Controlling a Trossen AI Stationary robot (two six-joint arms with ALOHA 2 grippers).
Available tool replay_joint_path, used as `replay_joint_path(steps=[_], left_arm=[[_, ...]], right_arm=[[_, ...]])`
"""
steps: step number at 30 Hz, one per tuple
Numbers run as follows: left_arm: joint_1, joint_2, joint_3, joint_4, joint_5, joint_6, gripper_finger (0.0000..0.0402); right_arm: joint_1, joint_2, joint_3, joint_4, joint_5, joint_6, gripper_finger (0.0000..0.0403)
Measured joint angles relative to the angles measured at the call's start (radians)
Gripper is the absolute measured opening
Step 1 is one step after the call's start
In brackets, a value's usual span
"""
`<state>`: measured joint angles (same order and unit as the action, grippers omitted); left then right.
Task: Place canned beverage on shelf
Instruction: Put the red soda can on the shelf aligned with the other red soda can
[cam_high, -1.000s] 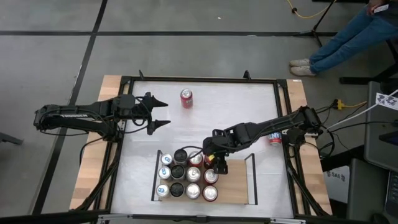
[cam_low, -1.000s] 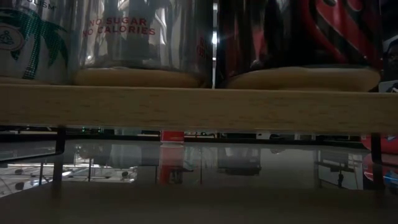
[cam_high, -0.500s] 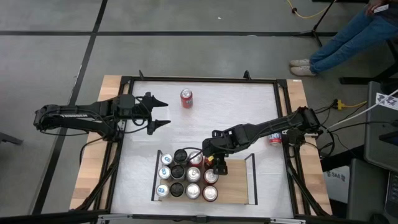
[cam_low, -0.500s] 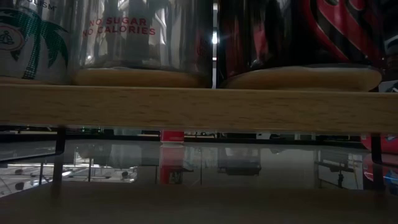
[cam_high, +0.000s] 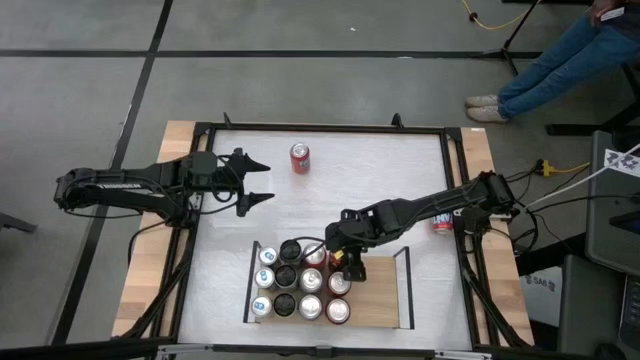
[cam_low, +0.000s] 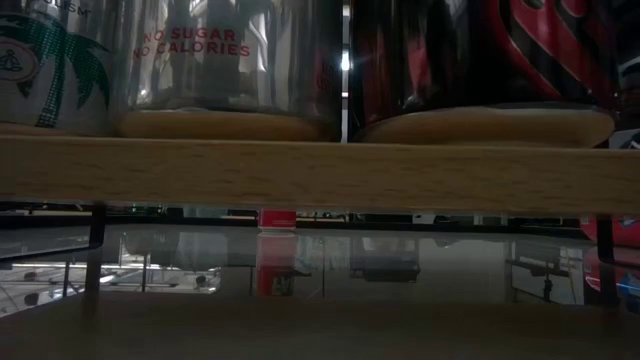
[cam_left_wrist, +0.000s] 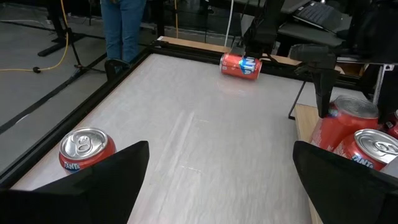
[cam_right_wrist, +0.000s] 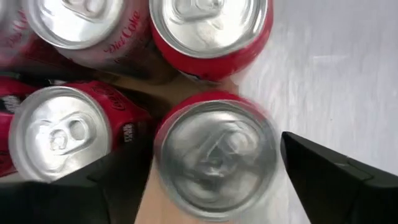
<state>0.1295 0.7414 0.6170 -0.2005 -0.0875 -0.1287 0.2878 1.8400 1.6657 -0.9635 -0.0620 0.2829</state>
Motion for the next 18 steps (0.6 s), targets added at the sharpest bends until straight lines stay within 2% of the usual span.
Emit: replay_joint_path(steps=[5, 18], left_arm=[[0.0, 0.0, 0.0, 0.0, 0.0, 0.0, 0.0389], [0.0, 0.0, 0.0, 0.0, 0.0, 0.0, 0.0389]], right_arm=[[0.0, 0.0, 0.001, 0.0, 0.0, 0.0, 0.0354], [0.0, -0.003, 0.004, -0.008, 0.0, 0.0, 0.0344]])
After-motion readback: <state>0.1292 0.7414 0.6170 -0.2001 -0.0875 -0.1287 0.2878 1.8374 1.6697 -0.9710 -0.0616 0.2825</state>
